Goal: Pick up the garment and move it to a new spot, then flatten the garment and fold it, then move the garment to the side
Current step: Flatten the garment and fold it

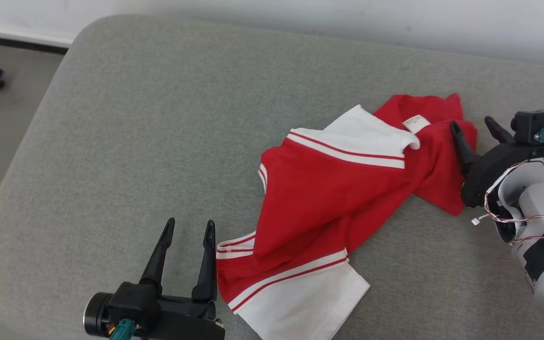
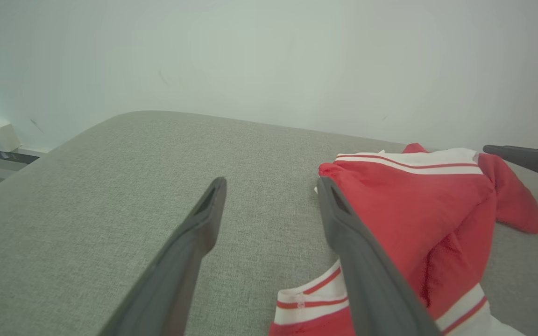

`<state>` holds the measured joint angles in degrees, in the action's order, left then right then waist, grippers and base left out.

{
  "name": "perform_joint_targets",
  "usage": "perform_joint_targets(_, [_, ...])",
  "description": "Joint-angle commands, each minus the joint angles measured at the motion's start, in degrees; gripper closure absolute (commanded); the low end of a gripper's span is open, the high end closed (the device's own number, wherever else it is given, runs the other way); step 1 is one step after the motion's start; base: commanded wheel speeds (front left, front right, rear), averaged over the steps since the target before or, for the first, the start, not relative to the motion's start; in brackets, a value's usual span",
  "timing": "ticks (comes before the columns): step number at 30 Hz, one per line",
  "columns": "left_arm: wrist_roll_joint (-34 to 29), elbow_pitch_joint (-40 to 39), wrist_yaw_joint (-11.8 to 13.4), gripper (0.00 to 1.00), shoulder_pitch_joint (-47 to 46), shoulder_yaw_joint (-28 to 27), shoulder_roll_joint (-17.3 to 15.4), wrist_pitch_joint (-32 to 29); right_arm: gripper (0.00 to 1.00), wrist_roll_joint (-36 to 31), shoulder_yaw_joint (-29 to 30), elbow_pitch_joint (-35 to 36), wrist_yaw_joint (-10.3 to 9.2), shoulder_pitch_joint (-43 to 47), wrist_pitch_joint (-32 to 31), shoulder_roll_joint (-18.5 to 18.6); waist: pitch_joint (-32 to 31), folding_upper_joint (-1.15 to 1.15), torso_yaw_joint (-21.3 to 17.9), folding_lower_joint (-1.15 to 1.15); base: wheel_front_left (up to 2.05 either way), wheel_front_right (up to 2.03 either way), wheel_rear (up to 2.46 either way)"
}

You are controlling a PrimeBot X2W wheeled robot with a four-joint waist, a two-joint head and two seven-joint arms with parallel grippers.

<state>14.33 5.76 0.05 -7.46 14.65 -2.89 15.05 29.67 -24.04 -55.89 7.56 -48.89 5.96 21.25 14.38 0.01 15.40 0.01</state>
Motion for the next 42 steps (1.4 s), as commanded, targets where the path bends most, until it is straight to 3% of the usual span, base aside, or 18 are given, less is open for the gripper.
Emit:
perform_joint_targets(1, [0.63, 0.22, 0.32, 0.0, -0.93, 0.12, 0.0, 0.18, 0.0, 1.12, -0.21, -1.52, -0.16, -0.58, -0.72, 0.04, 2.13, -0.01, 2.19, -0.01, 0.0, 0.0, 0.0])
perform_joint_targets(3, [0.7, 0.26, 0.44, 0.0, -1.13, 0.2, 0.01, 0.17, 0.0, 2.45, -0.73, -2.99, -0.16, -1.46, -1.05, -0.58, 2.29, -0.01, 2.37, -0.01, 0.0, 0.0, 0.0])
perform_joint_targets(4, [0.68, 0.29, 0.5, 0.0, -1.14, 0.15, 0.01, 0.17, 0.09, 3.03, -1.17, -3.63, -0.17, -1.69, -1.29, -0.65, 2.34, -0.01, 2.39, -0.01, 0.0, 0.0, 0.0])
perform_joint_targets(5, [0.69, 0.29, 0.66, 0.0, -1.04, 0.0, 0.0, 0.18, 0.65, 3.75, -1.38, -4.06, -0.17, -1.84, -1.16, -0.71, 2.35, -0.01, 2.27, -0.01, 0.0, 0.0, 0.0])
perform_joint_targets(6, [0.67, 0.29, 0.77, 0.0, -0.89, -0.15, 0.0, 0.17, 0.95, 4.51, -1.71, -4.18, -0.16, -1.83, -0.76, -0.89, 2.32, -0.01, 2.1, -0.01, 0.0, 0.0, 0.0])
perform_joint_targets(7, [0.62, 0.31, 0.92, 0.0, -0.76, -0.31, 0.01, 0.17, 1.0, 5.18, -1.9, -4.09, -0.16, -1.84, 0.03, -0.98, 2.25, -0.01, 1.87, -0.01, 0.0, 0.0, 0.0])
perform_joint_targets(18, [-0.48, 1.33, 0.43, 0.0, 1.75, -2.68, -0.07, 0.17, 1.0, 8.0, -6.54, 0.99, -0.17, 0.74, 8.63, -0.37, -2.09, -0.01, -2.72, -0.01, 0.0, 0.0, 0.0])
perform_joint_targets(20, [-0.93, 1.55, 0.17, 0.0, 2.88, -3.86, -0.06, 0.17, 1.0, 8.07, -6.33, 6.93, -0.16, 3.26, 9.26, 0.81, -4.11, -0.01, -4.84, -0.01, 0.0, 0.0, 0.0])
perform_joint_targets(26, [-2.26, 1.89, -0.91, 0.0, 5.89, -6.97, -0.05, 0.17, 1.0, 4.64, -0.57, 24.39, -0.17, 15.52, 9.24, 3.07, -7.51, -0.01, -9.3, -0.01, 0.0, 0.0, 0.0])
perform_joint_targets(31, [-3.14, 2.01, -1.5, 0.0, 7.79, -8.67, -0.03, 0.17, 1.0, 2.23, 5.55, 36.9, -0.17, 29.25, 9.25, 2.8, -9.65, -0.01, -12.45, -0.01, 0.0, 0.0, 0.0])
perform_joint_targets(38, [-3.27, 2.38, -2.43, 0.0, 8.7, -9.42, -0.03, 0.17, 1.0, -0.31, 12.18, 47.39, -0.17, 44.87, 9.25, 1.32, -10.8, -0.01, -14.88, -0.01, 0.0, 0.0, 0.0])
perform_joint_targets(42, [-3.31, 2.58, -2.54, 0.0, 8.34, -9.54, -0.04, 0.17, 1.0, -0.72, 15.71, 48.43, -0.17, 51.1, 9.26, 0.06, -10.7, -0.01, -15.33, -0.01, 0.0, 0.0, 0.0])
